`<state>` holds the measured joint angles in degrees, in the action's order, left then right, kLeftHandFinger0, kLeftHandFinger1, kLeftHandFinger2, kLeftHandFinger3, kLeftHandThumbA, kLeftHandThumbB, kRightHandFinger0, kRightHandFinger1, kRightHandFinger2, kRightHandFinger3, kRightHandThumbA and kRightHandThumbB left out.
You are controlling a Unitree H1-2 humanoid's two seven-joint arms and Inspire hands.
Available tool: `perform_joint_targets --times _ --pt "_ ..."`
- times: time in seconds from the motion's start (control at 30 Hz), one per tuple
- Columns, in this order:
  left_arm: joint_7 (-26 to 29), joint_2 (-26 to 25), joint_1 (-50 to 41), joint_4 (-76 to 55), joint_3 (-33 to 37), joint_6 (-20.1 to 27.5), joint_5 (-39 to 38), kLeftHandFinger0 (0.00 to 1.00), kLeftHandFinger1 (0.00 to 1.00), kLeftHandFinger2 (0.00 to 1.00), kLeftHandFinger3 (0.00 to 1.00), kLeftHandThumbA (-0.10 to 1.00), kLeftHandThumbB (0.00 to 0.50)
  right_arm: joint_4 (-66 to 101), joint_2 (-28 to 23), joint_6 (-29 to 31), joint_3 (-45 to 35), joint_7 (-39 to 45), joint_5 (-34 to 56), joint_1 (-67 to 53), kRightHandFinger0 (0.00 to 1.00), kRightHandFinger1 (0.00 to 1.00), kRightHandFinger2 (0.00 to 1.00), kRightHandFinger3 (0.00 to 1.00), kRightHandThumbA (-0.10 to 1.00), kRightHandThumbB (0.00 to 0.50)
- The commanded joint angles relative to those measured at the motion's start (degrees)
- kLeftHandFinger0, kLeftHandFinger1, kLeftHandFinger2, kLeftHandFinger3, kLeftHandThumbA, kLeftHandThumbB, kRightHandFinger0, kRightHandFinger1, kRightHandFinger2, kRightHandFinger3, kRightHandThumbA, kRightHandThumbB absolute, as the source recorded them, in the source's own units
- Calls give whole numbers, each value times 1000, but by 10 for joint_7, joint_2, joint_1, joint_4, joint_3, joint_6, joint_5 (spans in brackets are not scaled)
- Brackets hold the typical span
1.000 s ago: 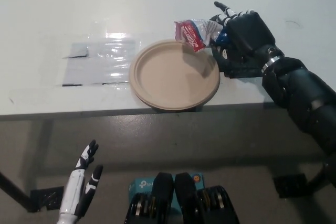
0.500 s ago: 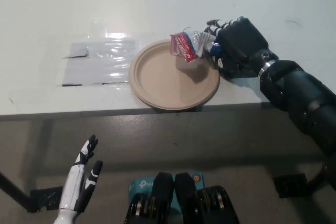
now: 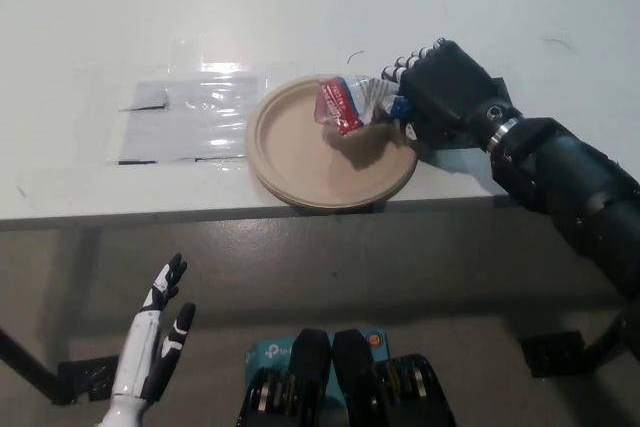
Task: The robot picks up a small bag of sunflower seeds on the right hand side and take it to the empty plate on the left hand side then pours some sunflower seeds on to the plate.
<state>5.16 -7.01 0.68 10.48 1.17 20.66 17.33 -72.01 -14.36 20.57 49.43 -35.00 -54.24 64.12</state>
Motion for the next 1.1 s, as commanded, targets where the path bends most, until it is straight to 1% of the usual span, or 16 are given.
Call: perform_joint_targets --times 0.0,0.07,0.13,0.17,0.2,0.27,0.3,0.37,0.47,0.53,0.57,0.7,0.87,0.9,0.93,1.07 --pt "-1 -9 6 -18 1 5 -3 1000 1000 1000 1000 1000 286 22 -22 -4 8 -10 -25 25 0 0 328 448 -100 391" --pt "0 -10 6 -16 2 10 -1 1000 1000 1000 1000 1000 275 18 -25 -15 22 -41 -45 28 0 0 315 382 -100 420" --pt "0 -10 7 -14 2 11 -2 1000 1000 1000 1000 1000 279 16 -28 -14 26 -44 -48 31 0 0 326 306 -100 399" --pt "-1 -10 8 -14 2 10 -2 1000 1000 1000 1000 1000 281 15 -29 -18 29 -41 -51 33 0 7 381 220 -85 416" --pt "-1 -10 8 -14 2 9 -2 1000 1000 1000 1000 1000 281 14 -29 -29 35 -43 -59 36 0 25 448 187 -67 428" --pt "-1 -11 9 -14 3 11 -2 1000 1000 1000 1000 1000 279 13 -32 -40 49 -57 -76 41 0 74 574 70 -64 382" --pt "-3 -11 9 -14 3 11 -4 1000 1000 1000 1000 1000 277 13 -34 -41 51 -55 -79 44 0 114 642 61 -70 374" --pt "-2 -11 9 -12 4 13 -4 1000 1000 1000 1000 1000 276 12 -36 -49 62 -65 -89 48 0 142 680 121 -82 355" --pt "-4 -12 7 -15 4 8 -4 1000 1000 1000 1000 1000 287 9 -40 -56 80 -82 -107 56 0 116 661 148 -100 329" --pt "-5 -13 7 -17 4 7 -5 1000 1000 1000 1000 1000 283 9 -41 -50 78 -77 -102 59 0 100 655 141 -100 291" --pt "-5 -13 7 -18 4 6 -4 1000 1000 1000 1000 1000 283 8 -44 -52 83 -87 -109 63 0 98 647 105 -100 295" --pt "-7 -14 7 -19 4 5 -6 1000 1000 1000 1000 1000 279 8 -48 -51 93 -88 -120 72 0 79 623 97 -100 297" --pt "-7 -16 6 -20 6 6 -7 1000 1000 1000 1000 1000 265 17 -57 -41 94 -61 -126 85 0 76 625 131 -100 296" --pt "-8 -16 6 -19 6 6 -8 1000 1000 1000 1000 1000 264 19 -59 -43 95 -64 -130 88 0 63 602 188 -100 311" --pt "-8 -16 6 -19 6 6 -8 1000 1000 1000 1000 1000 265 21 -61 -41 96 -66 -132 90 0 54 587 199 -100 307" --pt "-6 -15 6 -17 7 9 -9 1000 1000 1000 1000 1000 270 20 -62 -51 108 -76 -152 99 0 10 540 155 -100 285"
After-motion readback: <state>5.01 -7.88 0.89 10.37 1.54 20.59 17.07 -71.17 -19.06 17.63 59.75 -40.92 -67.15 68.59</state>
